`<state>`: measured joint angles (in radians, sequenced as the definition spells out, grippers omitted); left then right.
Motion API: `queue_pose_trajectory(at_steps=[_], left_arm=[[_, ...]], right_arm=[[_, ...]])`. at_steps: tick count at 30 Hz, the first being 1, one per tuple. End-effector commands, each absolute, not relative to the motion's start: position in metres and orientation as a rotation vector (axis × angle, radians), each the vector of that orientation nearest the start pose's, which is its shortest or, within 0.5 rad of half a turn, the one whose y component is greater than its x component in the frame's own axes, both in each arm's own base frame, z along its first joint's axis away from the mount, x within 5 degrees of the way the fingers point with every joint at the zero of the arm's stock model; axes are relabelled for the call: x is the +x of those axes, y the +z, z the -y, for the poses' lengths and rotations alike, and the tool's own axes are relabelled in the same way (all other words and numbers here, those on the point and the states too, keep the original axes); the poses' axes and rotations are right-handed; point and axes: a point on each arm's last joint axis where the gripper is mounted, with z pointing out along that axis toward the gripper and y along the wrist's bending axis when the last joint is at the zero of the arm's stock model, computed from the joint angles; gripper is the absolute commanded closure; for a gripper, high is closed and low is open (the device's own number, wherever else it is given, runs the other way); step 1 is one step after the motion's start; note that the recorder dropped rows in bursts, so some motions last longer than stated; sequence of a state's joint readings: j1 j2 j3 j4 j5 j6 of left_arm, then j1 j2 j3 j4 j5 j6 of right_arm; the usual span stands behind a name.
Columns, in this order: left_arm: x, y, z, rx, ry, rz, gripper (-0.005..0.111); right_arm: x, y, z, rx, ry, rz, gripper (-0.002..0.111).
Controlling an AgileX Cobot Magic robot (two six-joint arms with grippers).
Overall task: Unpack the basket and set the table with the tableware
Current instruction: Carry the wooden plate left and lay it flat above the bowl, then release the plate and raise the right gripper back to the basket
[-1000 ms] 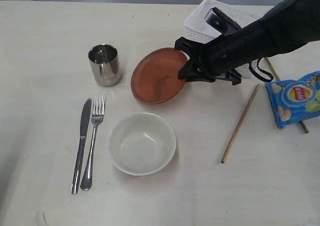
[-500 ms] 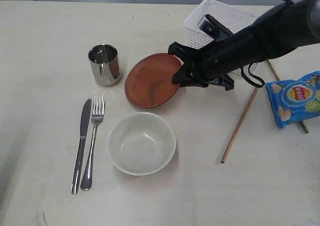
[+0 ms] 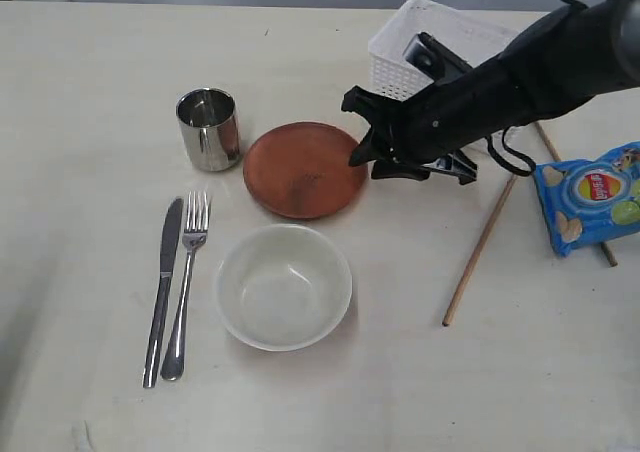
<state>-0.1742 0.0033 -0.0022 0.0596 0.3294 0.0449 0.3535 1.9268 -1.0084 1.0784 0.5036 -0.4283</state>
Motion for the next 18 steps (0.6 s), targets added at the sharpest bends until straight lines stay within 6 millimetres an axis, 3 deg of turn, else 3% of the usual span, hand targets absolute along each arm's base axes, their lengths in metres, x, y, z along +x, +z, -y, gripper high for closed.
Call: queue_pose_trajectory(at_steps=[1,6,10,12,18], left_arm=[[0.053,0.184,0.008,0.227,-0.042,-1.791,0.107],[0.053,0.184,0.008,0.227,-0.042,-1.791,0.107],[0.053,0.184,0.008,0.227,-0.042,-1.791,0.107],[0.053,0.184,0.008,0.227,-0.042,-1.791,0.107],[0.053,0.184,0.008,0.227,-0.042,-1.791,0.107]], right_arm=[[0.323,0.132,-0.160,0.156,0.854,-2.790,0.074],[0.331,0.168,-0.178,-0.102,1.010,-2.831,0.074],[0.321,0.194,-0.188,-0.306,0.794,-2.893,0.074],[0.303,0.202,-0.195,-0.406,0.593,-2.966,0.074],[0.264,0.204,-0.218,-0.687,0.366,-3.077,0.074]])
